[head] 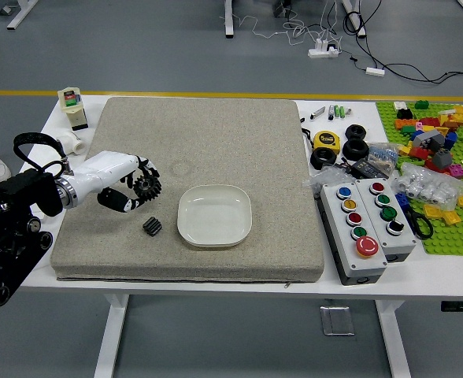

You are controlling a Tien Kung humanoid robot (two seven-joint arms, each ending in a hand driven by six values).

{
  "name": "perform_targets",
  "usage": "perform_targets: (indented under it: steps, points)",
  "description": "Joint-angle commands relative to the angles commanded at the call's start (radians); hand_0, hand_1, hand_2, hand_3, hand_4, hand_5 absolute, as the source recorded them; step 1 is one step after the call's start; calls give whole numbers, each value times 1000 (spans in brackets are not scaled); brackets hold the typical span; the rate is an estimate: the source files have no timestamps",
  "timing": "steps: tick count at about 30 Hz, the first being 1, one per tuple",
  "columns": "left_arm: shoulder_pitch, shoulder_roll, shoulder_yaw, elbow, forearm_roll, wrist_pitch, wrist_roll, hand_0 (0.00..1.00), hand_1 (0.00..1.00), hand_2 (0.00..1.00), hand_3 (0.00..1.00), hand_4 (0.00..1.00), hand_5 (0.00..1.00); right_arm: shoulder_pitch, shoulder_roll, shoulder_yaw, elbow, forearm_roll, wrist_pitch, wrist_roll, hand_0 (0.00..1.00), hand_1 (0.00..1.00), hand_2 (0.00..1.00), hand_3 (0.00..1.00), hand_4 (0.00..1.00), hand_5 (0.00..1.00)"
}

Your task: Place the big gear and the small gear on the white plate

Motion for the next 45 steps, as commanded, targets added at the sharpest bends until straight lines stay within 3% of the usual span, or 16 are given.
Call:
perform_targets:
  steps: [4, 5, 10, 11, 16, 17, 22, 23, 28, 29, 35, 40, 41, 45]
  points:
    - [-7, -19, 41, -61, -13, 0, 5, 391, 430, 479, 544, 246, 2, 1, 0, 1, 1, -1, 0, 0, 748, 789, 819, 729, 900, 778]
    - [-8, -22, 50, -71, -14, -2, 6, 391, 437, 488, 553, 323, 2, 1, -1, 2, 1, -2, 0, -1, 749, 790, 819, 728, 900, 778]
    - [-20, -44, 124, -109, -27, 1, 6, 391, 437, 488, 553, 323, 2, 3, -2, 2, 1, -2, 0, 0, 749, 790, 819, 728, 900, 778]
    - [-25, -47, 147, -111, -28, 2, 6, 386, 490, 533, 576, 635, 151, 4, -2, 3, 1, -2, -1, -1, 748, 789, 819, 729, 900, 779]
    - [-44, -62, 211, -94, -19, 17, 2, 386, 490, 533, 576, 635, 151, 7, -3, 3, 1, -2, -2, 0, 748, 789, 819, 729, 900, 779]
    - [-47, -64, 216, -90, -13, 18, 2, 418, 606, 644, 644, 962, 328, 7, -3, 2, 1, -2, -1, 0, 749, 789, 819, 728, 899, 779]
    - [-60, -72, 223, -61, 10, 34, -3, 418, 606, 644, 644, 962, 328, 10, -5, 2, 1, -2, -2, 0, 749, 789, 819, 728, 899, 779]
    - [-61, -72, 223, -58, 11, 35, -3, 535, 702, 785, 828, 998, 448, 10, -5, 2, 1, -2, -3, 0, 748, 789, 819, 728, 899, 778]
    - [-69, -81, 215, -32, 34, 58, -7, 535, 702, 785, 828, 998, 448, 10, -6, 1, 1, -2, -3, 0, 748, 789, 819, 728, 899, 778]
    - [-70, -83, 212, -27, 38, 60, -7, 607, 745, 847, 852, 998, 484, 9, -6, 0, 1, -2, -3, 0, 748, 789, 819, 728, 899, 778]
    - [-61, -86, 174, -27, 56, 63, -7, 617, 743, 845, 853, 998, 464, 4, -6, -4, 1, 0, -3, 1, 748, 790, 819, 728, 899, 778]
    - [-34, -57, 93, -73, 95, 20, -8, 617, 743, 845, 853, 998, 464, -1, -5, 0, 1, -1, -4, 2, 748, 790, 819, 728, 899, 778]
    - [-31, -54, 85, -77, 98, 15, -8, 598, 705, 764, 805, 972, 314, -1, -5, 0, 1, -1, -4, 2, 745, 789, 819, 728, 899, 778]
    - [3, -7, 17, -111, 112, -43, -19, 598, 705, 764, 805, 972, 314, -5, -4, -1, 0, 0, -4, 1, 745, 789, 819, 728, 899, 778]
